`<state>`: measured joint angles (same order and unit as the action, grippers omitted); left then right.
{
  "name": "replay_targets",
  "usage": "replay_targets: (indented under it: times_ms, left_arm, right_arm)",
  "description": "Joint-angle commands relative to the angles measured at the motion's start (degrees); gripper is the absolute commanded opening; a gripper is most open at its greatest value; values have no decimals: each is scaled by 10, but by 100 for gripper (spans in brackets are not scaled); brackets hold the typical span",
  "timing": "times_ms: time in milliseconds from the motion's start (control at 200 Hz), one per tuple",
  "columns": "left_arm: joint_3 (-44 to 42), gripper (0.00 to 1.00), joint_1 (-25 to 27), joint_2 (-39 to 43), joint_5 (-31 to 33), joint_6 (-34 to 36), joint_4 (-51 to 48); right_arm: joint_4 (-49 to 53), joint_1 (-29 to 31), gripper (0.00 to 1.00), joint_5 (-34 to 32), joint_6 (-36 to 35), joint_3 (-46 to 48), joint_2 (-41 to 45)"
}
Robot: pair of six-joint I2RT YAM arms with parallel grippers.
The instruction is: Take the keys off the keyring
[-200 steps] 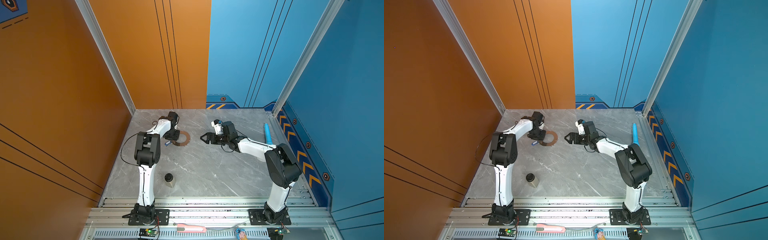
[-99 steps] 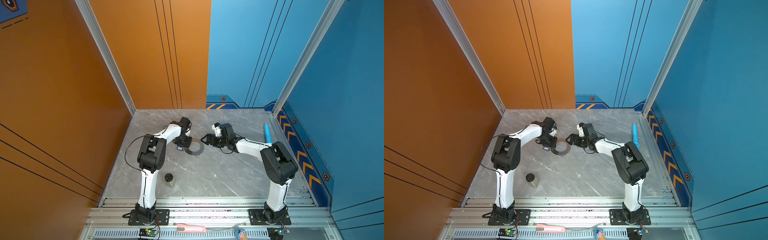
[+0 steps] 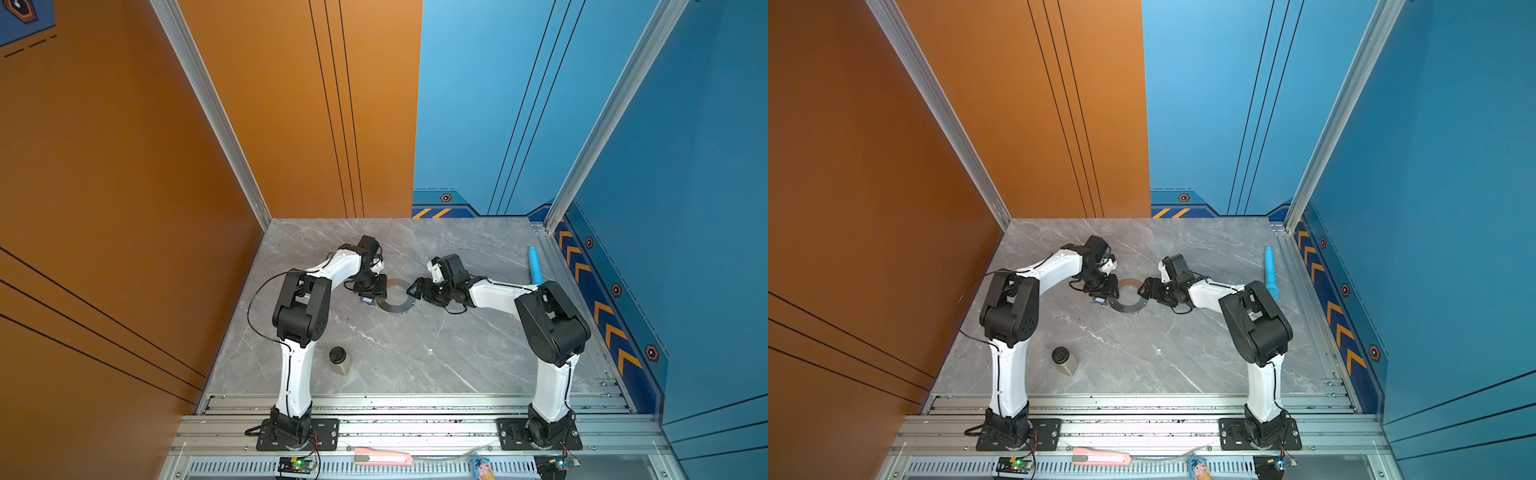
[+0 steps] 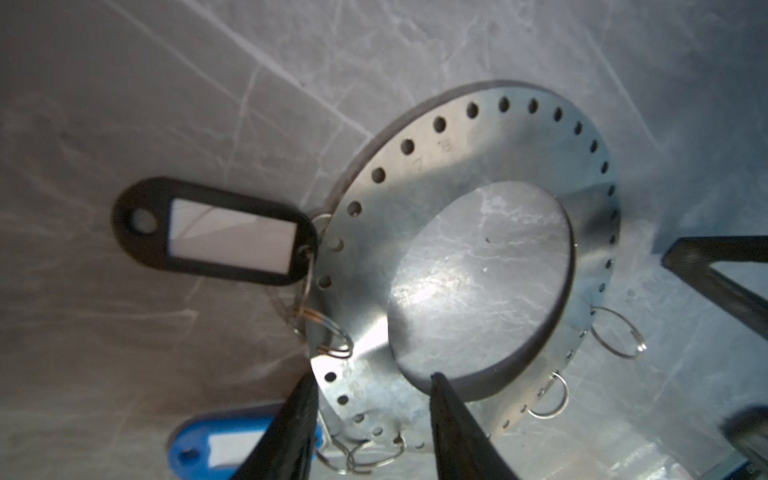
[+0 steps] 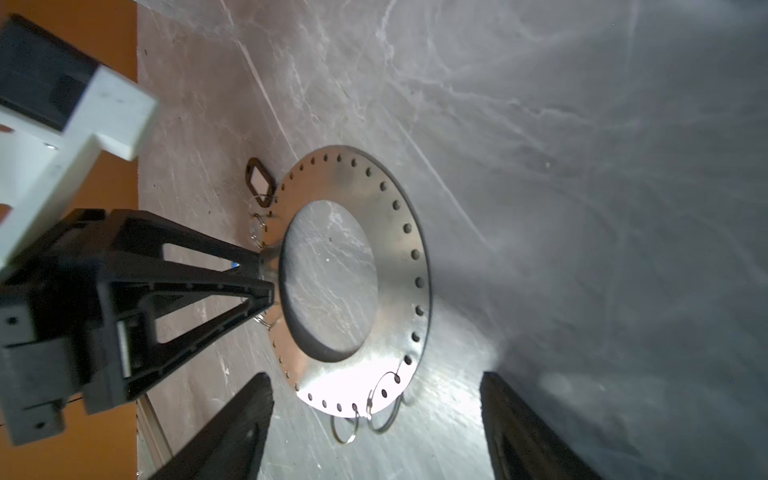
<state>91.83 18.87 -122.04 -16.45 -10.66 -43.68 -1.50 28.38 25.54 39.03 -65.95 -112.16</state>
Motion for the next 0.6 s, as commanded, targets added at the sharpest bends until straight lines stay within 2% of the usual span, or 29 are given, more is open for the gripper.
replay_targets:
  times_ms: [0,115,596]
  left_arm:
    - [-1,50,-14,7,-38,-9,-5]
    - [4,54,-19,-5,-56,-7,-5]
    - [-5,55,-17,-22,-114,-38,24]
  right_arm:
    - [12,1,79,3,8,7,-13]
    - [-4,3,79,8,18,8,-20]
    - [-61,16,78,37,55,7,-48]
